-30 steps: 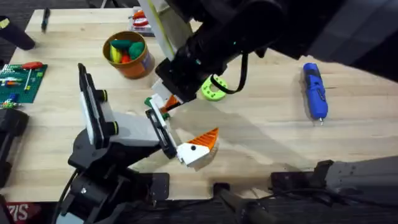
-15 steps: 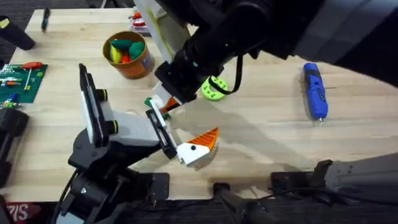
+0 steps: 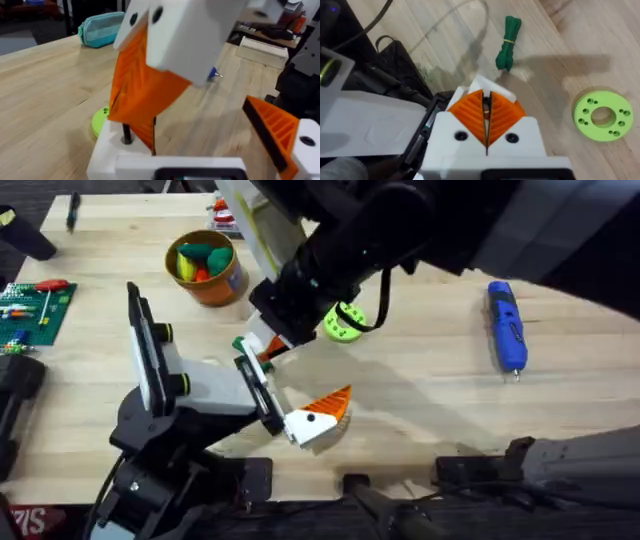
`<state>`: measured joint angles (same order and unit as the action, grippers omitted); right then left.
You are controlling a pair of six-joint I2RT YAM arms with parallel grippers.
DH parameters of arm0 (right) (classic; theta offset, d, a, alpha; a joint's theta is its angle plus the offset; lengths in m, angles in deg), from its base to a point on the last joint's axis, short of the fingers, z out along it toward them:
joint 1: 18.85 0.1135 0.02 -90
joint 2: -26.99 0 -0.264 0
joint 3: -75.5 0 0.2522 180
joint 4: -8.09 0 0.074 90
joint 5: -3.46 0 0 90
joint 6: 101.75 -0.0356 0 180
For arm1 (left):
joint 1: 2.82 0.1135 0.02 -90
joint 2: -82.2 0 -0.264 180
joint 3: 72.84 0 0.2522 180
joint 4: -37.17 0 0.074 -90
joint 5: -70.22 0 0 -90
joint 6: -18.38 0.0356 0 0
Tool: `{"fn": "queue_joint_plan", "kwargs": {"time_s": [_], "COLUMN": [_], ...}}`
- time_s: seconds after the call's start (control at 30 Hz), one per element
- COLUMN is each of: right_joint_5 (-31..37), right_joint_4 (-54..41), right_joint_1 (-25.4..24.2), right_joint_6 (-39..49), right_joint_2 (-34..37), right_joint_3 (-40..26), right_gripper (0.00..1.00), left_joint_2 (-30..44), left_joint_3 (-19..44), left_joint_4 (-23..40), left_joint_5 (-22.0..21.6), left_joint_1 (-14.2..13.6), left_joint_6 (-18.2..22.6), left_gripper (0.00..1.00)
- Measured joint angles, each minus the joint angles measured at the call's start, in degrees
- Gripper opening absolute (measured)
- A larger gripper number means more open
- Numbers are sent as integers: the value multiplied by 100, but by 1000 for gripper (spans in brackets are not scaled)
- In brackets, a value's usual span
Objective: Pick up the gripper from the table and insert it into the empty holder that is missing its gripper. Then pick up a screw, insert it into the mounting hole, and use the screwdriver to tighten it. Finally, clean up the table by picking up the vegetable and placing it into the bucket.
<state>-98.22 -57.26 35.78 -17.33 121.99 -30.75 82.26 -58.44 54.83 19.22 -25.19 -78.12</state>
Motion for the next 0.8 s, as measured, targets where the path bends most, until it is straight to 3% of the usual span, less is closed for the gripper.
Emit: {"fn": "queue_joint_plan", "kwargs": {"time_s": [0.8], "right_joint_5": [-17], "right_joint_4": [-77], "right_joint_1": [83], "right_joint_6": [2], "right_joint_2": [289], "right_joint_3": [-109], "right_gripper": [6], "left_joint_2": [64], "left_joint_3": [0], "left_joint_4": [13], "left_joint_5": [0], "left_joint_1": [2], "left_joint_6": [-153], "left_gripper": [987]}}
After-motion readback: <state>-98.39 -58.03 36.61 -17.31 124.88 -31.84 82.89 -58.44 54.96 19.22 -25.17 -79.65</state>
